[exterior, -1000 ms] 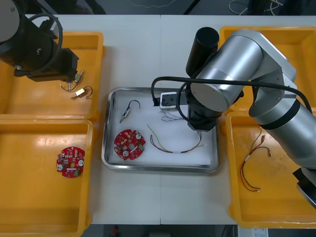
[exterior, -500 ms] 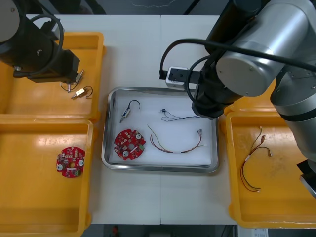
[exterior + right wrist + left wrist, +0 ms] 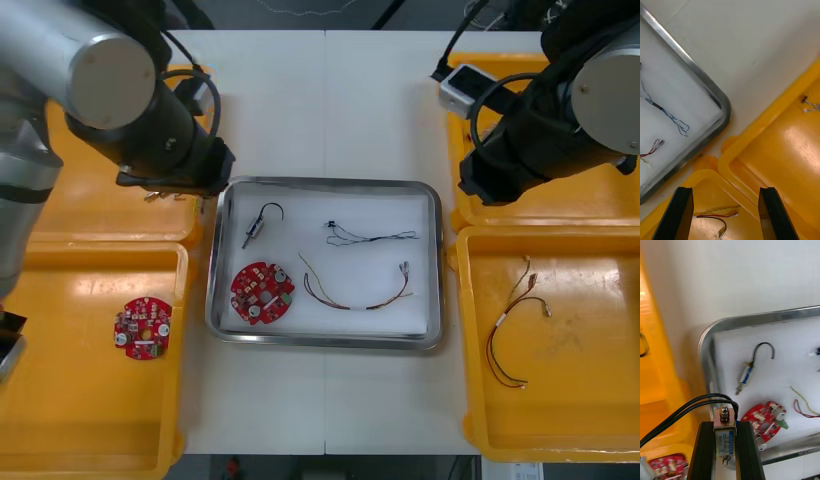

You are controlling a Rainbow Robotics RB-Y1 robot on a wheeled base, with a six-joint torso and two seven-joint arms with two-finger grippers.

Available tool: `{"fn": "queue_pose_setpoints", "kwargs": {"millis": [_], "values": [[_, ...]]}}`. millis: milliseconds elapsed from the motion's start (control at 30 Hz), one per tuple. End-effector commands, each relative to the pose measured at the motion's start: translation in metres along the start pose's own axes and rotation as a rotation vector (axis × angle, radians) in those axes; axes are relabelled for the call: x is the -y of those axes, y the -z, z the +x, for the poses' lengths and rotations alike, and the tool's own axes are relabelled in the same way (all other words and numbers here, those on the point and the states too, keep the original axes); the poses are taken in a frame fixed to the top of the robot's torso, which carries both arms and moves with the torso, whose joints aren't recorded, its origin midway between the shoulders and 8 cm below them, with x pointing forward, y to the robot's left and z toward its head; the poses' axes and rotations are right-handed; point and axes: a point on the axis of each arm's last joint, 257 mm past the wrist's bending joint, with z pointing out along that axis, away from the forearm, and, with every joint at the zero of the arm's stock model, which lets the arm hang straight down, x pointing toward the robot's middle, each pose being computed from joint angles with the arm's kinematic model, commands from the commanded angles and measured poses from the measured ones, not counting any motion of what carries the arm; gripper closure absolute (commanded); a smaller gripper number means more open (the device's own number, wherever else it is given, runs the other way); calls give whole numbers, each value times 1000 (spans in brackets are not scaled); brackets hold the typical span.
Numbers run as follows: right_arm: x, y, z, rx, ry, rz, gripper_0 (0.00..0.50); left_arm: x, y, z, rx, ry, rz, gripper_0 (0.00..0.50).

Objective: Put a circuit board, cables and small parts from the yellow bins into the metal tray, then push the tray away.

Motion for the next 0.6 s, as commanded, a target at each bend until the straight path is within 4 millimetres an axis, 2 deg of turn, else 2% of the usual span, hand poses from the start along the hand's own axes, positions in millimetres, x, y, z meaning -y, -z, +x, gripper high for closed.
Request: {"fn": "queue_pose_setpoints", "kwargs": {"millis": [33, 100, 267, 400, 600], "values": [[36, 20, 9, 29, -117, 91, 0, 58, -2, -24, 44, 24, 52, 498], [42, 21, 15, 33, -176, 95, 0, 71, -10, -26, 45, 16, 65, 499], [58, 22, 43, 18, -327, 105, 0, 97, -36, -27, 37, -2, 82, 499], [67, 27, 66, 16, -404, 128, 0, 104, -53, -25, 28, -7, 85, 499], [80, 32, 115, -20, -510, 160, 0, 108, -74, -19, 20, -24, 78, 499]]}}
